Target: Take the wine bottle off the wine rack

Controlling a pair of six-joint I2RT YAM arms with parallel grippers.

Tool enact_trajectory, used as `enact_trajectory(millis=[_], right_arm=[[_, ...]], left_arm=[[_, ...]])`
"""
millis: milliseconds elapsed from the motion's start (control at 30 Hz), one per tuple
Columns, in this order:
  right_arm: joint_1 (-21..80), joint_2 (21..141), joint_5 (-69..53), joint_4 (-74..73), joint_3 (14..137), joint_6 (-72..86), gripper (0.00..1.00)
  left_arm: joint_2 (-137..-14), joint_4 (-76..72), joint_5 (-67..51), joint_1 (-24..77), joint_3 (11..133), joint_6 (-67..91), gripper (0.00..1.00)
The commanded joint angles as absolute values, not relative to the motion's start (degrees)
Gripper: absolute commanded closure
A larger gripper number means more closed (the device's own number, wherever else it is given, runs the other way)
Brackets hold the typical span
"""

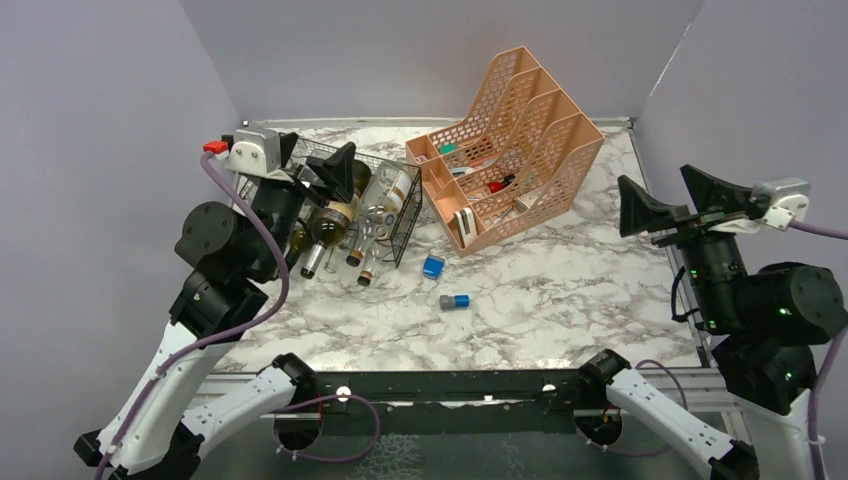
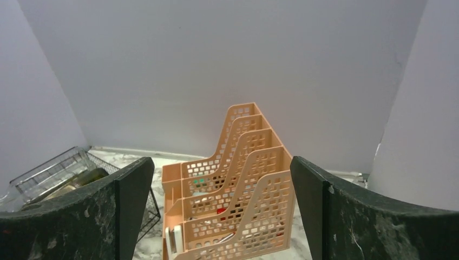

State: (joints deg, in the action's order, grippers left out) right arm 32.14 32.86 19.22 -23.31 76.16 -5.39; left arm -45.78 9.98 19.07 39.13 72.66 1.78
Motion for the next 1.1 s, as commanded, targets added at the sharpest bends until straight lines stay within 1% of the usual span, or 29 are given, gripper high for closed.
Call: enact_trajectory(millis=[0,267,533,800,900,1067], right_arm=[[31.50,34.75,15.18,-17.96,71.32,-3.23,0.01],[30.30,38.60,9.96,-10.63,61.18,1.52,0.01],[29.24,45.95,8.66,-10.35,57.07,10.19,0.00],[28.65,51.99,-2.25,-11.94,56.89,14.75,0.00],[28.58,52.98,-5.51,-14.20,57.20,13.50,0.00],[28.43,52.90,-5.31,-18.38,57.59,14.87,0.00]], left_arm=[[-46.14,10.74,16.65,33.84,72.11,4.48,0.01],[-47.27,12.75,12.01,21.62,71.10,7.47,0.01],[-48.99,16.40,4.33,12.59,67.36,10.77,0.01],[-52.02,22.87,-1.04,8.52,63.62,12.02,0.01],[-53.50,25.06,-1.87,7.86,62.90,12.38,0.01],[-58.09,28.87,-2.25,7.37,65.14,12.80,0.01]])
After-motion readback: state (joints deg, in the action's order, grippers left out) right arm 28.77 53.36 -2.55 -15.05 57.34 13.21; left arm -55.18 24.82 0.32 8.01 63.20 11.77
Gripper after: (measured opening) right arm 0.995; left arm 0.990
